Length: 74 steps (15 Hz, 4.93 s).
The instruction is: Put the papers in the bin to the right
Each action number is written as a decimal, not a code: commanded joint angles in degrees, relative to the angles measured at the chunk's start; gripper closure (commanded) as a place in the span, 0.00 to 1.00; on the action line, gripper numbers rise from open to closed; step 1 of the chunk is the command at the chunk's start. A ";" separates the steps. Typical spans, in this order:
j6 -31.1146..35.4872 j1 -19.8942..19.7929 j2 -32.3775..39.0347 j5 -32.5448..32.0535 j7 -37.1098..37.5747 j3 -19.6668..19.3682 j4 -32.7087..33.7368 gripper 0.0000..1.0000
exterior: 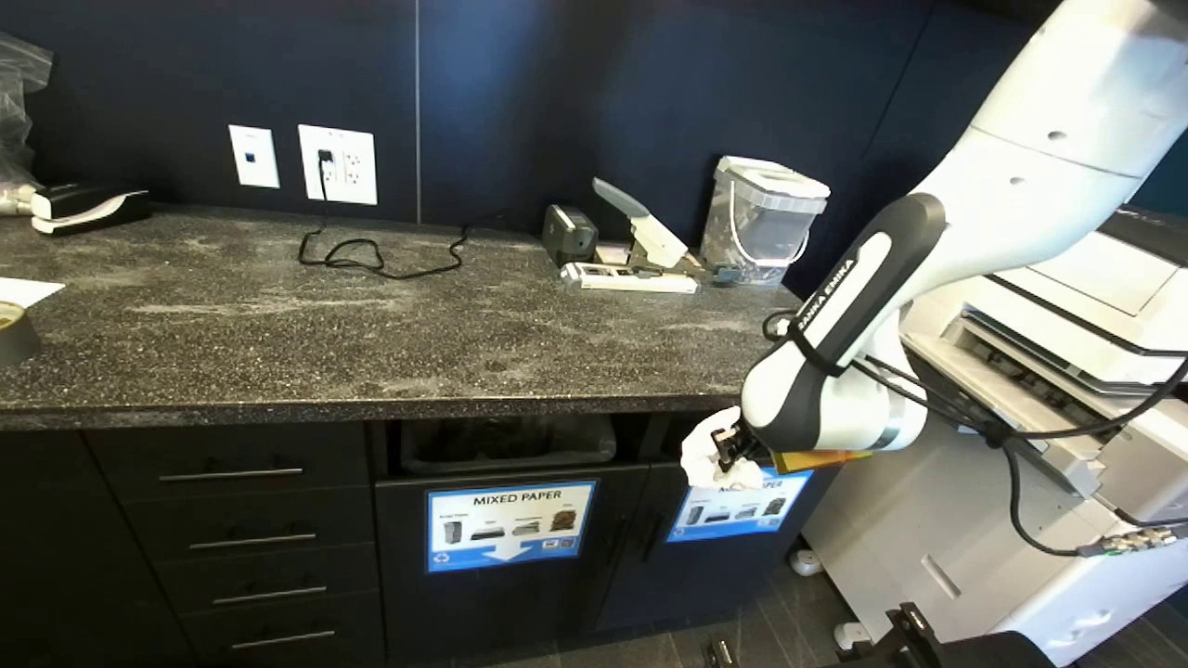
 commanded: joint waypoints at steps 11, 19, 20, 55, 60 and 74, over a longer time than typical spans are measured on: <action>26.45 10.45 23.45 17.85 10.83 -6.77 16.36 0.88; 40.74 6.52 32.67 16.28 14.54 -2.87 25.52 0.87; 42.02 5.98 34.05 15.96 15.22 -2.33 26.60 0.87; 34.32 8.36 34.04 11.28 2.40 -7.94 30.68 0.00; 28.79 11.61 24.96 10.35 -1.52 -10.53 19.24 0.00; 4.38 12.90 -11.14 2.50 -7.85 -17.49 -10.41 0.00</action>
